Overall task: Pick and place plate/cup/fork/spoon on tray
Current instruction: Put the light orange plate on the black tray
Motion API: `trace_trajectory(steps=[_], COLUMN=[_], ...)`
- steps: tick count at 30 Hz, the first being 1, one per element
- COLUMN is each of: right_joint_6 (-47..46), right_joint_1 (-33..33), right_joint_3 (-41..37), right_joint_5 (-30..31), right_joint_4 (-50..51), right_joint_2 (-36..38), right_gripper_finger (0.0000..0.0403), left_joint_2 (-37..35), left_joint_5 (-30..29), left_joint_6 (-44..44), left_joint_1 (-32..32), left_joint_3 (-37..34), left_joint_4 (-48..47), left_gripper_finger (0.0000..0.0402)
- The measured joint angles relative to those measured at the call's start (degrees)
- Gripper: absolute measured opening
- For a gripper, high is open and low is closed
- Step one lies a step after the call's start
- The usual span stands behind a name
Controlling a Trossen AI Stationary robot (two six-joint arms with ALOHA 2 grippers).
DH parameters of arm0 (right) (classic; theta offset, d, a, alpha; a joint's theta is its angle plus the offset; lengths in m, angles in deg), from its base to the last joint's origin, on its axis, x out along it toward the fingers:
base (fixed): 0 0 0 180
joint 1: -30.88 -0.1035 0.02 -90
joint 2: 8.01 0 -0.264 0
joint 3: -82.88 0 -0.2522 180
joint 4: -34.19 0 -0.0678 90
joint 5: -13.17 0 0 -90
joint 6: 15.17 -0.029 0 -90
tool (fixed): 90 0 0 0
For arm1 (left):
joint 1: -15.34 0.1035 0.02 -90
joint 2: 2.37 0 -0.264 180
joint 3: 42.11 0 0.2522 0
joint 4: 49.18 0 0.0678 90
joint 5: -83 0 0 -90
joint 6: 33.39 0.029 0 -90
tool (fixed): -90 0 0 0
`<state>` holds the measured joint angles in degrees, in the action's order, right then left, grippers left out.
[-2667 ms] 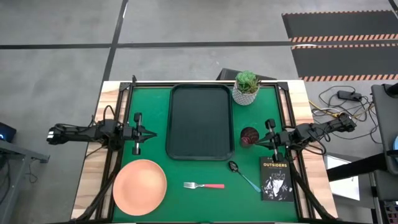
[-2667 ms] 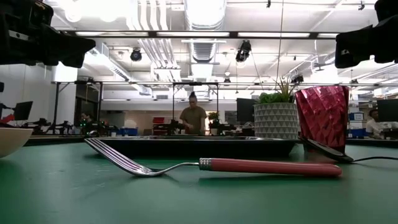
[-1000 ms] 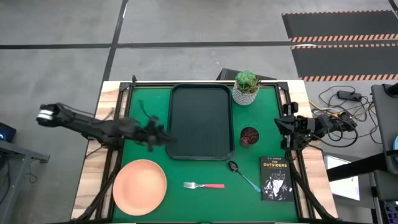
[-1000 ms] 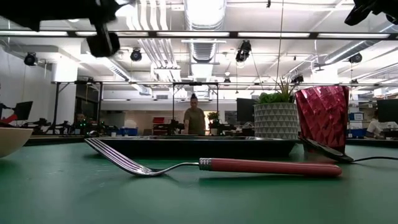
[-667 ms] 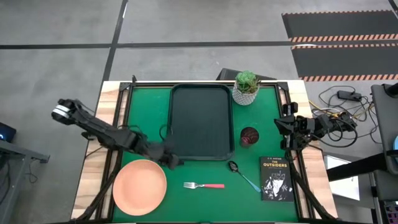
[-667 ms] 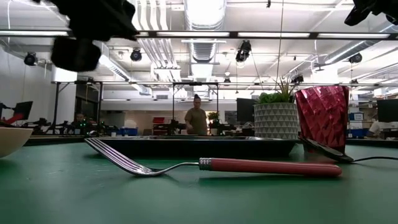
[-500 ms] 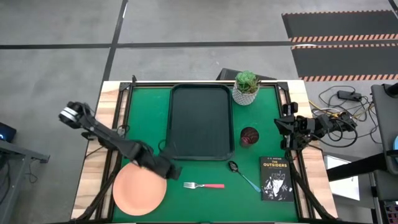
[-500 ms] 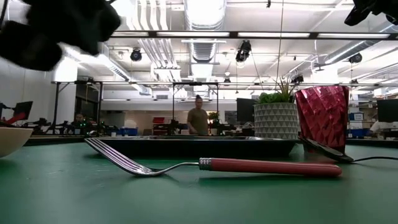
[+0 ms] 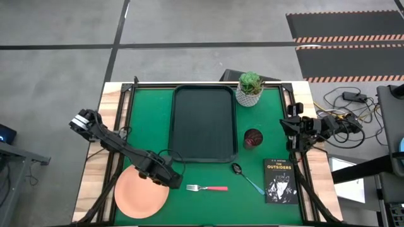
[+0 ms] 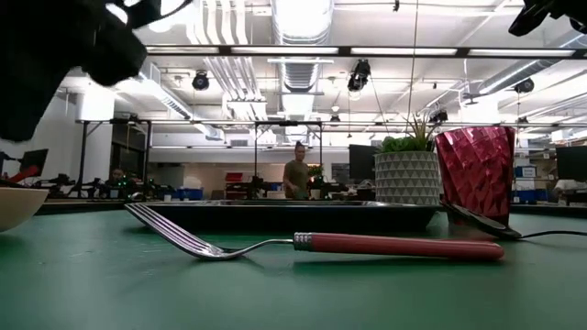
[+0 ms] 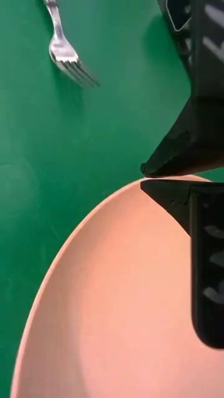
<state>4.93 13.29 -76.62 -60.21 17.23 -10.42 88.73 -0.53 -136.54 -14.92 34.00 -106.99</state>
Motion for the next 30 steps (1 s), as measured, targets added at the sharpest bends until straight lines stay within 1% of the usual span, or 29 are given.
trace_trajectory(steps=[2, 4, 5, 10, 13, 16, 19, 21, 24, 30], right_joint_6=[0.02, -0.03, -0.06, 0.02, 0.05, 1.05, 1.90, 2.32, 2.36, 2.48], right_joint_1=[0.00, 0.00, 0.00, -0.02, 0.00, -0.02, -0.02, 0.00, 0.00, -0.01], right_joint_3=[0.00, 0.00, 0.00, 0.00, 0.00, 0.00, 0.00, 0.00, 0.00, 0.01], right_joint_5=[0.00, -0.02, 0.00, 0.00, 0.04, 0.04, 0.04, 0.04, 0.04, 0.03], right_joint_4=[0.21, 0.35, 0.28, 0.21, 0.29, 0.37, 0.37, 0.37, 0.35, -0.10], right_joint_2=[0.00, -0.02, -0.02, 0.00, 0.00, 0.00, 0.00, 0.00, 0.00, 0.00], right_gripper_finger=[0.0009, 0.0009, 0.0009, 0.0009, 0.0009, 0.0009, 0.0009, 0.0009, 0.0009, 0.0009], left_joint_2=[0.50, 0.95, 1.13, 1.37, 1.39, 1.51, 1.68, 2.13, 3.91, 8.95], left_joint_5=[2.16, 7.59, 9.31, 10.72, 12.79, 12.00, 7.14, 4.77, 3.88, 3.37], left_joint_6=[-0.03, -0.48, -1.66, -3.34, -7.75, -10.04, -9.12, -9.01, -8.83, -5.67], left_joint_1=[-0.02, 0.09, 0.15, -0.13, -0.78, -0.95, -0.87, -0.85, -1.83, -4.83], left_joint_3=[-1.09, -1.62, -1.64, -1.64, -0.82, 2.64, 5.99, 7.41, 8.57, 8.10], left_joint_4=[0.66, 1.31, 1.05, 3.41, 7.43, 8.34, 5.51, 5.52, 4.82, 3.97], left_gripper_finger=[0.0000, 0.0000, 0.0000, 0.0000, 0.0000, 0.0000, 0.0000, 0.0000, 0.0000, 0.0000])
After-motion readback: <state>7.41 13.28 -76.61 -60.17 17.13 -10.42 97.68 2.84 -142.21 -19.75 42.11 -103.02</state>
